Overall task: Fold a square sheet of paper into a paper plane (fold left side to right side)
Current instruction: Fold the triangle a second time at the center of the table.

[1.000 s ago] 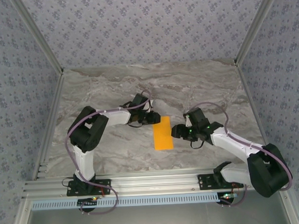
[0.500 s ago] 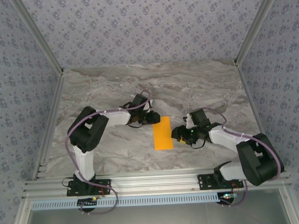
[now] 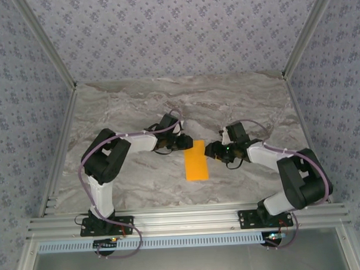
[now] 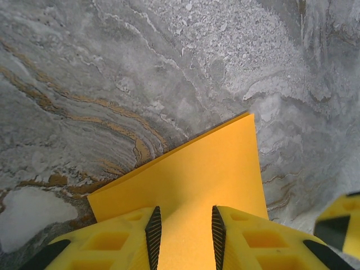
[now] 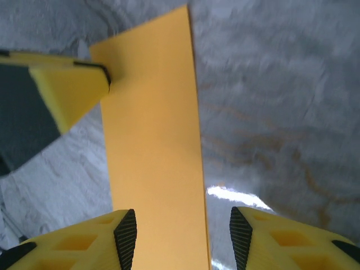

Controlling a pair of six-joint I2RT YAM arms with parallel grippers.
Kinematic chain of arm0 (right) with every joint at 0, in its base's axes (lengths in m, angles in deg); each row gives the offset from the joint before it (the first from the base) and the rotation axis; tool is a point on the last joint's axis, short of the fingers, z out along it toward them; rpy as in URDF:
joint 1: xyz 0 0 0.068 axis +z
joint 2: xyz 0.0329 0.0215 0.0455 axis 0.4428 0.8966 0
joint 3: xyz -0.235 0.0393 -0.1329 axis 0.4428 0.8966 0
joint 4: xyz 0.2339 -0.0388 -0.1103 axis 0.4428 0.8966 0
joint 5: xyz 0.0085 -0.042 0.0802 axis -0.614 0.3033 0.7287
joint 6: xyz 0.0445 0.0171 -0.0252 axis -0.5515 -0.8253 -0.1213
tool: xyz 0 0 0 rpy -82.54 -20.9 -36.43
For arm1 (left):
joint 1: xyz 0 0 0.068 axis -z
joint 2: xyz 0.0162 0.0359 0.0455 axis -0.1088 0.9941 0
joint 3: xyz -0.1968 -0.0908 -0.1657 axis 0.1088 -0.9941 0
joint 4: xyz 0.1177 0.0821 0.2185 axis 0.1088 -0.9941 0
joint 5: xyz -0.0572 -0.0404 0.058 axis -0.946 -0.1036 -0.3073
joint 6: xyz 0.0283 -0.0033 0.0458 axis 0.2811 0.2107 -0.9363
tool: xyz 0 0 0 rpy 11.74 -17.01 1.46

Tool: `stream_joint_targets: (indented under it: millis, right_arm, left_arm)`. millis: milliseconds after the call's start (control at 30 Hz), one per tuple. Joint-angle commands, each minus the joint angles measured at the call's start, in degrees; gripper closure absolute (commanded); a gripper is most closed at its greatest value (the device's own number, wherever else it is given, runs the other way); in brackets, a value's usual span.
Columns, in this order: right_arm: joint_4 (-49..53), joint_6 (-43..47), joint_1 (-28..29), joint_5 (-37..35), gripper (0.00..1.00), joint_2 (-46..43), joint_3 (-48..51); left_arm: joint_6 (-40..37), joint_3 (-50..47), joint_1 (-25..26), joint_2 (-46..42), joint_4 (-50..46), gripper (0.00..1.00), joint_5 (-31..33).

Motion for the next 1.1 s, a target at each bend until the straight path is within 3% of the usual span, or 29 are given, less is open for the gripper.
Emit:
stream_joint_targets:
  millis: [0, 500, 1067]
  right_arm:
    - [-3.23, 3.21, -0.54, -1.38, 0.49, 4.07, -3.85]
    - [-2.92, 5.66, 0.12, -3.78, 0.49, 16.73, -14.91]
    - [0.25, 4.26, 5.39, -5.77, 0.50, 14.26, -13.38]
  left_arm:
    - [0.39, -1.29, 1.19, 0.94, -1.69, 0.68, 1.34]
    - [0.68, -1.03, 1.37, 1.37, -1.69, 0.68, 1.17]
    - [0.84, -0.94, 1.44, 1.64, -1.70, 0.68, 1.17]
